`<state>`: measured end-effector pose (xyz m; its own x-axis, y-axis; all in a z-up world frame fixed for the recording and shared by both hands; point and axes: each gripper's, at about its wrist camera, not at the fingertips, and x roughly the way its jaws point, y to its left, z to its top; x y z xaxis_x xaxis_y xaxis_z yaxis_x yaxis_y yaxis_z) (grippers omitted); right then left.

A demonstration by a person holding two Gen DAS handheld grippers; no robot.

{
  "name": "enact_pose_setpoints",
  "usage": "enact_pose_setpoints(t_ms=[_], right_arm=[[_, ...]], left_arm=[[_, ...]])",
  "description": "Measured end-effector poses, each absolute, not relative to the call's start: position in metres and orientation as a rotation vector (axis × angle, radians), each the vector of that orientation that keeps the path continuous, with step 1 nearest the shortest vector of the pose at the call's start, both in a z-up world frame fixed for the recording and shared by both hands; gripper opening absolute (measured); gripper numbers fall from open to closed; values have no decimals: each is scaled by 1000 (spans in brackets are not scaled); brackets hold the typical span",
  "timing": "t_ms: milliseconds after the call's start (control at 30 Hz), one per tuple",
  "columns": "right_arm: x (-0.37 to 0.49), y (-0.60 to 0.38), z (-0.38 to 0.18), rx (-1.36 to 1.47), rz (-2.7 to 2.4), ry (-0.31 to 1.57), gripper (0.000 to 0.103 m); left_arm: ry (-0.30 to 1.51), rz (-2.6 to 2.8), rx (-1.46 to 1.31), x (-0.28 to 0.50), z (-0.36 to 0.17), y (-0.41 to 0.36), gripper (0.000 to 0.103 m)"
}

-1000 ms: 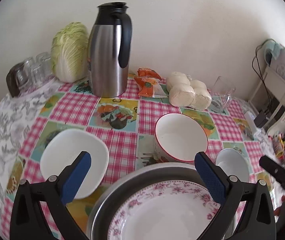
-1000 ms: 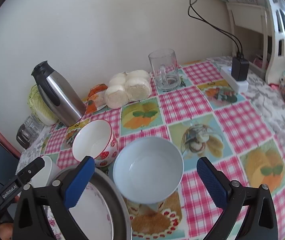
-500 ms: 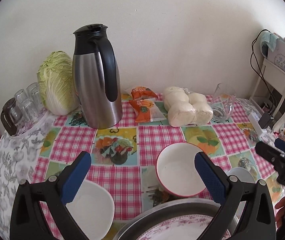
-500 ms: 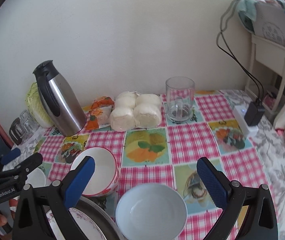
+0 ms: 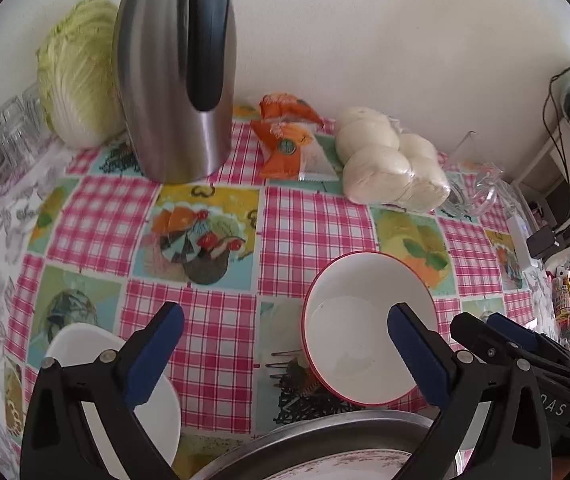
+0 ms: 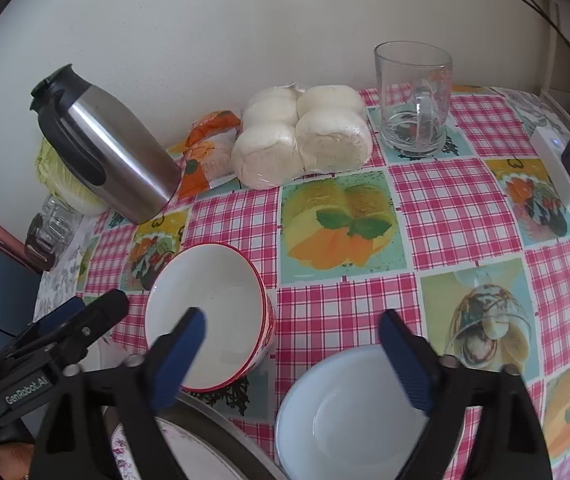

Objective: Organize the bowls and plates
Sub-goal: 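Close both tools on the red-rimmed bowl rim, then lift the red-rimmed bowl with both tools toward the steel basin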

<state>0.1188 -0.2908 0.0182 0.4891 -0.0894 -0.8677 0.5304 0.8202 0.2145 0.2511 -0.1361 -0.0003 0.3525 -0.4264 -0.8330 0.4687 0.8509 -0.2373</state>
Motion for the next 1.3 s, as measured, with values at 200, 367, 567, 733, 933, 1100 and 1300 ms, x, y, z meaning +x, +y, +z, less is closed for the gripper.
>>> enact_pose_setpoints(t_ms=[200, 367, 567, 733, 933, 1100, 1300], right_arm=[[134, -291, 8, 498, -358, 1029, 51], [144, -286, 1, 477, -339, 1059, 35], [150, -284, -12, 478, -321, 1099, 16], [155, -281, -23, 475, -315, 1134, 16], [159, -275, -29, 453, -312, 1157, 16], [157, -275, -26, 436, -310, 1129, 13], [150, -277, 0, 416, -322, 1056, 13]], left_arm=[[1133, -594, 39, 256, -20, -143, 66], [1187, -628, 37, 252, -37, -150, 49], [1239, -643, 51, 250, -49, -159, 37], [1306, -632, 106, 248, -65, -168, 32], [1277, -648, 150, 243, -63, -175, 19], [1226, -661, 129, 243, -53, -173, 15], [1120, -673, 124, 237, -24, -166, 15]])
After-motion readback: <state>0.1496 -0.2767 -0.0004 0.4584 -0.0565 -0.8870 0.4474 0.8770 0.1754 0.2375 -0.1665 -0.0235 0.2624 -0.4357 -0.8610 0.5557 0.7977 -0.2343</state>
